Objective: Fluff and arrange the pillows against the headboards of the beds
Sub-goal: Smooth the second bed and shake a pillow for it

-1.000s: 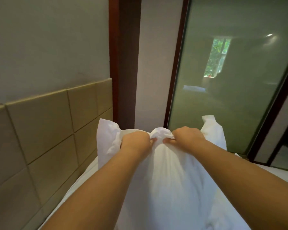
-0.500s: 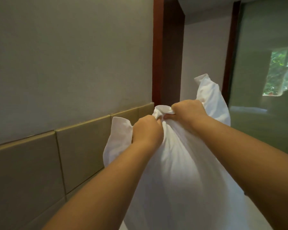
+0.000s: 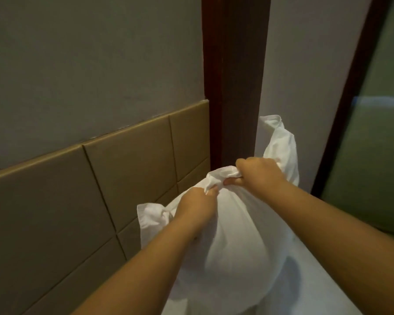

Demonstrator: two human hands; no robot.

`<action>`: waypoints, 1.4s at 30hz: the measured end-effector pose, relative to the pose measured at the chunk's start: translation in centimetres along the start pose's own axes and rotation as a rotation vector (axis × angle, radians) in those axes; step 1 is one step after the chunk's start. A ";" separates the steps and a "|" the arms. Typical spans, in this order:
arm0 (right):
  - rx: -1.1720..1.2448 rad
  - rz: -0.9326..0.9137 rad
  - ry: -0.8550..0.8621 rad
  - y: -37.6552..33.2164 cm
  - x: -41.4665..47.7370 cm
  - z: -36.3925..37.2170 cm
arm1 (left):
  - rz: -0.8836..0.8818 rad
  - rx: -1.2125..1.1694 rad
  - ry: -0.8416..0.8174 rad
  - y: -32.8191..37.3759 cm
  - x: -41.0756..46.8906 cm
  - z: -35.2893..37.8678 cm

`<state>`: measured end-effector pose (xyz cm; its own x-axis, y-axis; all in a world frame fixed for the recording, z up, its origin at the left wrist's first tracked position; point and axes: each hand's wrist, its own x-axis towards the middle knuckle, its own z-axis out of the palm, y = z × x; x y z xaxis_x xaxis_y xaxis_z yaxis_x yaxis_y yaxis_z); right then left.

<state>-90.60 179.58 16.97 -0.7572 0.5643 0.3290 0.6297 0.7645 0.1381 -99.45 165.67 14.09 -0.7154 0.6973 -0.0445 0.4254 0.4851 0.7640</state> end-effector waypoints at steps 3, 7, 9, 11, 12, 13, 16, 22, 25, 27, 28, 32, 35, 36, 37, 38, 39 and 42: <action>-0.008 -0.054 -0.021 0.3 0.2 7.1 | -0.096 0.081 -0.067 -3.9 2.8 4.7; 0.076 -0.041 0.008 1.4 2.1 10.8 | -0.126 0.111 0.000 -4.6 6.2 6.2; 0.093 0.010 -0.042 2.8 3.5 10.7 | -0.139 0.059 0.009 -3.9 7.6 5.7; 0.142 0.022 -0.115 4.1 4.3 9.8 | -0.166 -0.052 -0.008 -3.3 8.4 5.4; 0.187 0.039 -0.166 4.6 4.4 9.0 | -0.173 -0.101 -0.027 -2.8 8.6 5.2; 0.240 0.063 -0.203 5.0 4.6 8.2 | -0.171 -0.138 -0.044 -2.1 8.7 5.1; 0.235 0.060 -0.102 5.7 6.2 6.1 | -0.123 -0.244 -0.006 0.6 9.6 4.3; 0.348 0.042 0.039 4.1 10.2 6.5 | -0.075 -0.106 0.093 1.0 12.2 2.4; 0.434 0.032 0.086 2.6 10.9 8.4 | -0.062 0.192 0.123 -0.9 14.2 2.5; 0.440 0.073 0.111 1.6 11.0 9.3 | -0.029 0.250 0.214 -1.7 15.7 2.0; 0.434 0.085 0.108 1.1 11.0 9.7 | -0.013 0.260 0.282 -2.0 16.6 1.5; 0.399 0.014 -0.052 -1.1 10.9 12.0 | -0.054 0.411 0.494 -4.1 19.4 -2.3; 0.418 -0.038 -0.151 -3.1 10.3 13.4 | -0.085 0.367 0.532 -6.7 19.6 -4.6; 0.426 -0.047 -0.171 -3.8 10.1 13.7 | -0.073 0.365 0.525 -7.4 19.2 -4.9; 0.435 -0.057 -0.182 -4.6 9.9 13.9 | -0.043 0.396 0.510 -8.0 18.9 -5.0; 0.443 -0.067 -0.184 -5.3 9.8 14.0 | 0.001 0.450 0.495 -8.6 18.4 -5.1; 0.449 -0.078 -0.184 -6.0 9.6 14.2 | 0.049 0.523 0.479 -9.1 17.8 -5.2; 0.449 -0.108 -0.176 -7.6 8.9 14.1 | 0.147 0.848 0.411 -10.9 15.8 -5.9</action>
<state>-104.56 183.19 5.63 -0.8561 0.4892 0.1668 0.4385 0.8582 -0.2668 -118.66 168.27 8.81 -0.6931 0.6200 0.3678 0.6711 0.7412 0.0153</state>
